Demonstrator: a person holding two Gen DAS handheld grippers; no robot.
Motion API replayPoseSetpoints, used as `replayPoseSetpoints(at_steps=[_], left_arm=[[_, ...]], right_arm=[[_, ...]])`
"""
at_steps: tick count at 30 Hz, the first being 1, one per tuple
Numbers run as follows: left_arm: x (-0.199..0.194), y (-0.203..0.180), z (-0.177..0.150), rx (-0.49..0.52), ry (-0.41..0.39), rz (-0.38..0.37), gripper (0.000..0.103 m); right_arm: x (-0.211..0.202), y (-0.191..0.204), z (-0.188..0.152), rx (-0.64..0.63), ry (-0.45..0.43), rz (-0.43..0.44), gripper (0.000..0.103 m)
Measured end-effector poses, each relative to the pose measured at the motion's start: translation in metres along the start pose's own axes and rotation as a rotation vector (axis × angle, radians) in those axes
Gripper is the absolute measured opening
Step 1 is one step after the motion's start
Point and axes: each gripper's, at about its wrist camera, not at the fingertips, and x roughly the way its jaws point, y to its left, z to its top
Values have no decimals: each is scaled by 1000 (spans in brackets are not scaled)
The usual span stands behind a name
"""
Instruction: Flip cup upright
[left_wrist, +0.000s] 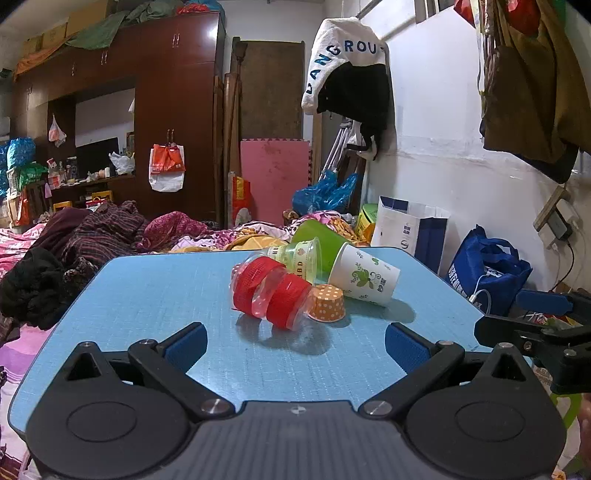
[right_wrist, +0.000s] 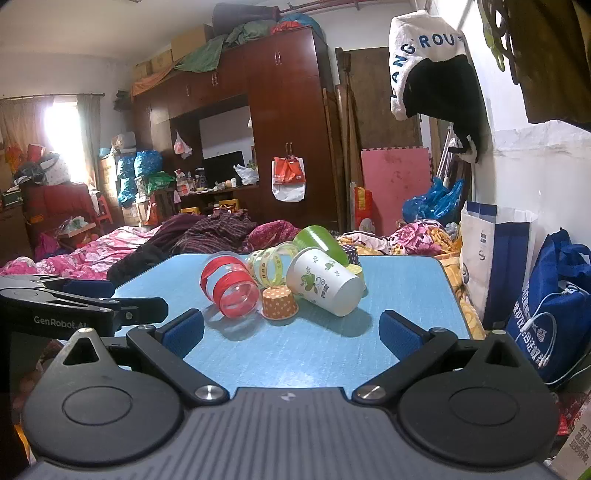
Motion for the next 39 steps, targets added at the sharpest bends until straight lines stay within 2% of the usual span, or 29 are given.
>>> replayPoseSetpoints(at_steps=[39], left_arm=[[1,-2,-3,-4,-1,-15,103]], right_arm=[[1,-3,-2,8,-2,8,102]])
